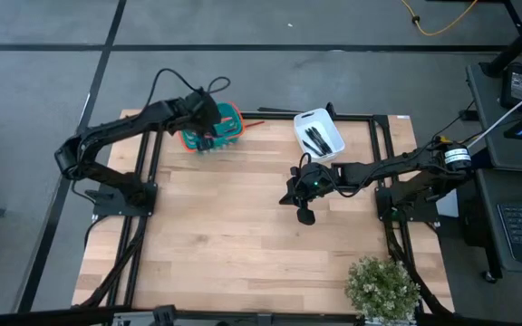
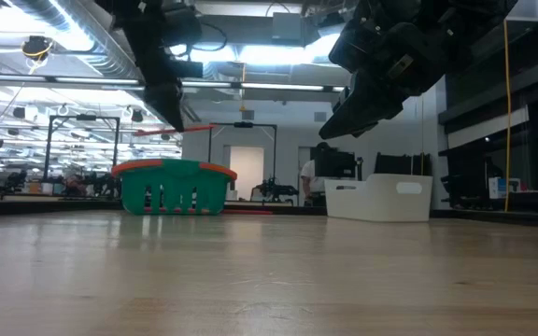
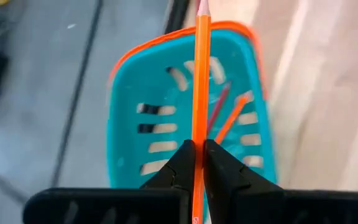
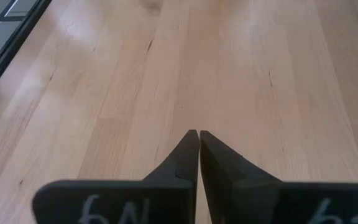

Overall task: Sort pens & pencils
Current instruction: Put the orange pencil into the blue bin, then return to Home Position

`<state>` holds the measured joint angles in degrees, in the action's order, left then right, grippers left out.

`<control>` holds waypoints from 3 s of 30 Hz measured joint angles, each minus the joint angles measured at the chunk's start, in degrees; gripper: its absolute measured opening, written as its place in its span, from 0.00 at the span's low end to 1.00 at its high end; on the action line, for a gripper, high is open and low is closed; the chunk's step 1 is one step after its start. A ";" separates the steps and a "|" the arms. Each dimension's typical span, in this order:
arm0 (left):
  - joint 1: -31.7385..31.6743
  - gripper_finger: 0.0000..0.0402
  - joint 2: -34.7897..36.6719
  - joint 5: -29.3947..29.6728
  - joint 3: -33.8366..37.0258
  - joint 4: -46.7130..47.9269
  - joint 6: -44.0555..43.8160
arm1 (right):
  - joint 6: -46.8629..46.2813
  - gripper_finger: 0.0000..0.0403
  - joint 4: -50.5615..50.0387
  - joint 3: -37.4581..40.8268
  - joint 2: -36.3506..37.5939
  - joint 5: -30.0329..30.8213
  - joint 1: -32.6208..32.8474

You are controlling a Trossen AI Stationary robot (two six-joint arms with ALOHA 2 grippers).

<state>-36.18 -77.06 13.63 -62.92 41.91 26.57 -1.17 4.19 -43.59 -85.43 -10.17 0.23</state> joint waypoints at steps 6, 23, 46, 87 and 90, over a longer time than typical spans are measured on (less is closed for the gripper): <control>-5.18 0.04 -0.03 -8.21 0.00 0.87 0.92 | -0.01 0.04 0.00 0.00 0.00 0.00 0.00; -10.32 0.03 -2.33 -16.85 0.04 3.90 0.92 | 0.13 0.04 0.02 0.00 0.00 0.00 0.01; -11.34 0.03 -12.28 -25.18 0.07 2.09 -1.55 | 0.17 0.04 0.02 0.00 0.00 0.00 0.02; 7.51 0.14 30.14 -39.16 0.71 1.48 -14.60 | 2.40 0.04 -9.13 0.04 26.54 -0.86 1.30; 12.71 0.14 39.86 -39.24 5.48 -4.83 -17.10 | 4.29 0.04 -12.86 0.04 33.85 -1.03 4.27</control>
<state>-23.48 -37.20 -25.62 -57.44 37.08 9.47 3.12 -8.68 -43.55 -51.58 -11.20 4.50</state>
